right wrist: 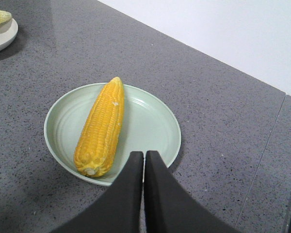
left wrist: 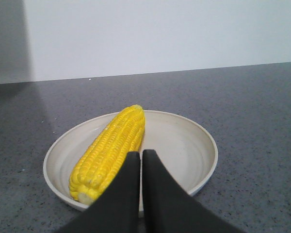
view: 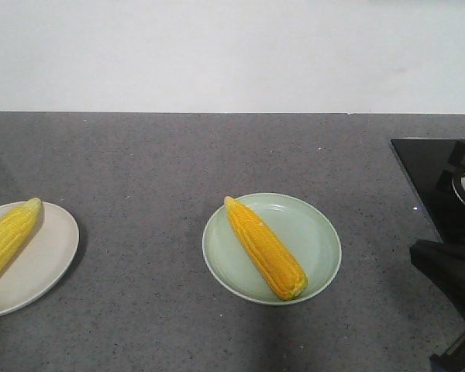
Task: Distribute corn equally
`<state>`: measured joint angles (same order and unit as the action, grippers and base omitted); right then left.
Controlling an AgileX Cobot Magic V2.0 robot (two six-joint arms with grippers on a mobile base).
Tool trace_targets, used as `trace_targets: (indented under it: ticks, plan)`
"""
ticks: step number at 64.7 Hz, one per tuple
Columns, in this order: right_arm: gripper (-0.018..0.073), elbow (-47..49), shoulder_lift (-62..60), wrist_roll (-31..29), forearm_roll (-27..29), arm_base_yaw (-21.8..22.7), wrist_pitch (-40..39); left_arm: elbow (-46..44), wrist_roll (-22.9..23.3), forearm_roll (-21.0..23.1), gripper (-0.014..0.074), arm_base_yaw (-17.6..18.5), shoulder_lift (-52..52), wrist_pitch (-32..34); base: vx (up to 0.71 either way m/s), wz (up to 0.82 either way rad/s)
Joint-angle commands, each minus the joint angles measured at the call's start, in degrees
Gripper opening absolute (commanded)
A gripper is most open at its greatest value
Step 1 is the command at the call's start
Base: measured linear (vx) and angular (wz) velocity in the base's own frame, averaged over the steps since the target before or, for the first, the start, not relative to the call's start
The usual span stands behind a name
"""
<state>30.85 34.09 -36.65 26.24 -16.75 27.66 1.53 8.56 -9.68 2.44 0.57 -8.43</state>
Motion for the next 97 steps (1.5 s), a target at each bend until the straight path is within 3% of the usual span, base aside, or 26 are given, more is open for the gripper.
trace_targets:
  ticks: [1,10,16,30,45,56,71,89,97]
  plan:
    - [-0.0004,1.47,-0.05,-0.13,0.65,0.21,-3.83,0.17,0.57,0.01,-0.0007,-0.22,0.99,4.59,0.0,0.0]
    - [-0.0004,0.71,-3.19,-0.26,-1.84,0.24,-5.14,0.17,0.57,0.01,-0.0007,-0.22,0.99,4.59,0.0,0.0]
    - [-0.0004,-4.29,-7.4,2.03,-3.39,0.62,-11.22,0.17,0.57,0.01,-0.0007,-0.22,0.99,4.59,0.0,0.0]
    - [-0.0004,-21.9,-21.97,14.62,-4.45,5.42,-22.85,0.17,0.57,0.01,-0.0007,-0.22,0.99,4.59,0.0,0.0]
    - [-0.0004,-29.54,-35.26,27.02,-15.37,13.27,-21.71,0.17,0.57,0.01,-0.0007,-0.22,0.99,4.59,0.0,0.0]
    - [-0.0002,-30.51,-35.23,35.64,-24.34,16.26,-22.14,0.17,0.57,0.01,-0.0007,-0.22,0.99,4.53,0.0,0.0]
    - [-0.0001,-30.51,-35.23,36.65,-31.88,16.2,-25.22,0.17,0.57,0.01,-0.0007,-0.22,0.99,4.53,0.0,0.0]
    - [-0.0001,-30.58,-35.23,37.04,-31.99,16.2,-25.44,0.17,0.57,0.01,-0.0007,-0.22,0.99,4.53,0.0,0.0]
    - [-0.0001,-33.42,-35.23,38.15,-31.91,16.2,-32.09,0.17,0.57,0.01,-0.0007,-0.22,0.99,4.53,0.0,0.0]
